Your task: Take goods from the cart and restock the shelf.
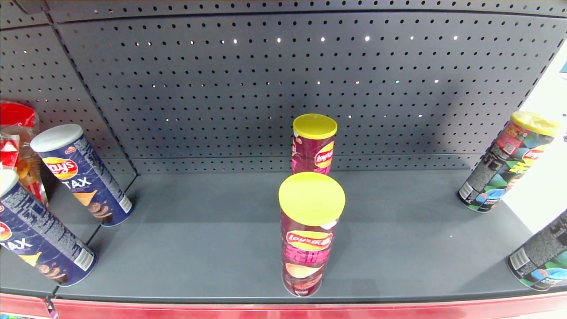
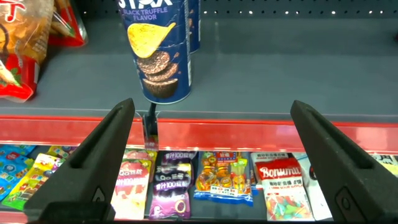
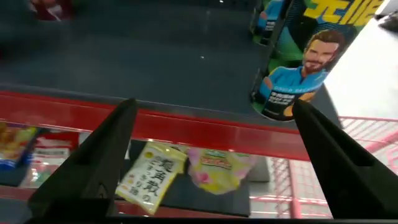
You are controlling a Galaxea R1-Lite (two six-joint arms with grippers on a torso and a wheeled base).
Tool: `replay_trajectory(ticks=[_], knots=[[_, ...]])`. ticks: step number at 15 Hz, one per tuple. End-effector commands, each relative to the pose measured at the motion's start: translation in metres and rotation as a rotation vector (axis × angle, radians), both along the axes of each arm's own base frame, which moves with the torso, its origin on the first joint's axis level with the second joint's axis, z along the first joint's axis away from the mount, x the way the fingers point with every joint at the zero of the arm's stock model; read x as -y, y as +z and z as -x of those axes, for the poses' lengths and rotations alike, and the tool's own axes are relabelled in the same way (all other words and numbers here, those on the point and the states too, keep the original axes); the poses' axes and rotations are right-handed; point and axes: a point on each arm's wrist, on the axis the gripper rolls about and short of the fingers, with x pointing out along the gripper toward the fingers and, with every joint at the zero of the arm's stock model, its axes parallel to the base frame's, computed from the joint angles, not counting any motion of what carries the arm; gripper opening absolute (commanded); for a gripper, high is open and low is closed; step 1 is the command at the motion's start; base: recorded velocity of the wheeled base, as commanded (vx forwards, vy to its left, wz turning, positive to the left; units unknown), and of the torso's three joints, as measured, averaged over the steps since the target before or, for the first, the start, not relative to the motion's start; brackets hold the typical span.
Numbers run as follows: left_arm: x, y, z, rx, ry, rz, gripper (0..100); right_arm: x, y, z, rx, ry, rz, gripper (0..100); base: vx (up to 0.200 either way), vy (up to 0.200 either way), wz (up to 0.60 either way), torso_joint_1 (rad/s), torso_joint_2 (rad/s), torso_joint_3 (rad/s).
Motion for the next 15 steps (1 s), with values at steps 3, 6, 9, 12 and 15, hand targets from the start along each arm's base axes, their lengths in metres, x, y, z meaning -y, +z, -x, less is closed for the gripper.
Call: replay_trajectory(ticks=[3,6,9,12,15], knots=[[0.0000,0.0000,0.0000,0.000,0.001,0.000,100,0.0030,-0.0012,0.0048,0.072,-0.062,-0.197,100,0.000,0.000,0.00,0.000,0.00,0.000],[0.0000,0.0000,0.0000,0.000,0.001,0.000,100,0.0046,-0.0013,0.0046,0.085,-0.138,-0.049,100,0.000,0.000,0.00,0.000,0.00,0.000],[0.0000,0.0004,0.0001,0.002,0.001,0.000,100,0.0046,-0.0091,0.0047,0.000,-0.140,-0.065,100,0.000,0.000,0.00,0.000,0.00,0.000],[0.0000,0.0000,0.0000,0.000,0.001,0.000,100,0.0039,-0.0081,0.0044,0.015,-0.105,-0.054,100,0.000,0.000,0.00,0.000,0.00,0.000],[0.0000,0.0000,0.0000,0.000,0.001,0.000,100,0.0039,-0.0086,0.0043,0.012,-0.106,-0.051,100,0.000,0.000,0.00,0.000,0.00,0.000]])
